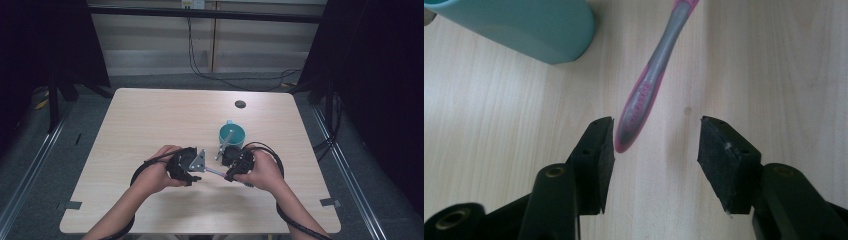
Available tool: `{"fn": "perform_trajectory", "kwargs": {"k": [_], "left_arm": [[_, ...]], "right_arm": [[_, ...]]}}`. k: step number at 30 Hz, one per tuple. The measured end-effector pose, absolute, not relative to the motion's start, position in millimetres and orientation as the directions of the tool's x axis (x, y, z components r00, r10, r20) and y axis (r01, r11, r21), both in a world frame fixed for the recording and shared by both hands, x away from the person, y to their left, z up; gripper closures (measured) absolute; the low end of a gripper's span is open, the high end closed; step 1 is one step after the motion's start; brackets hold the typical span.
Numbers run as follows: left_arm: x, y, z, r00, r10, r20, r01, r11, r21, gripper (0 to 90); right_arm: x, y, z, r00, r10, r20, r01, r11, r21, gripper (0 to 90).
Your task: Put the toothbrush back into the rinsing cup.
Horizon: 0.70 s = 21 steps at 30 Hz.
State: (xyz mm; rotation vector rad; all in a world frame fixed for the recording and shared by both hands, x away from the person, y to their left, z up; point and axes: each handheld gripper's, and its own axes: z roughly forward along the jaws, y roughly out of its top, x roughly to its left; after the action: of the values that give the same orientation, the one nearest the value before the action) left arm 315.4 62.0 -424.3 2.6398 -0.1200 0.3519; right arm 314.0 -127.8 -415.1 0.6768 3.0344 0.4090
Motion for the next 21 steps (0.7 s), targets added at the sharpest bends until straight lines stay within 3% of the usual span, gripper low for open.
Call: {"fn": "perform_trajectory", "kwargs": {"k": [10,21], "left_arm": [[315.2,58.4,-423.9,0.959,-0.042,0.279,-0.162,-0.892,0.421,56.4],[318.0,59.5,-424.5,0.962,-0.024,0.273,-0.145,-0.889,0.433,55.6]], "right_arm": [[313.9,-124.7,-414.7,-0.909,0.413,0.056,0.413,0.874,0.256,80.1],[312.4,-123.3,-415.2,-0.919,0.391,0.053,0.391,0.883,0.260,80.1]]}}
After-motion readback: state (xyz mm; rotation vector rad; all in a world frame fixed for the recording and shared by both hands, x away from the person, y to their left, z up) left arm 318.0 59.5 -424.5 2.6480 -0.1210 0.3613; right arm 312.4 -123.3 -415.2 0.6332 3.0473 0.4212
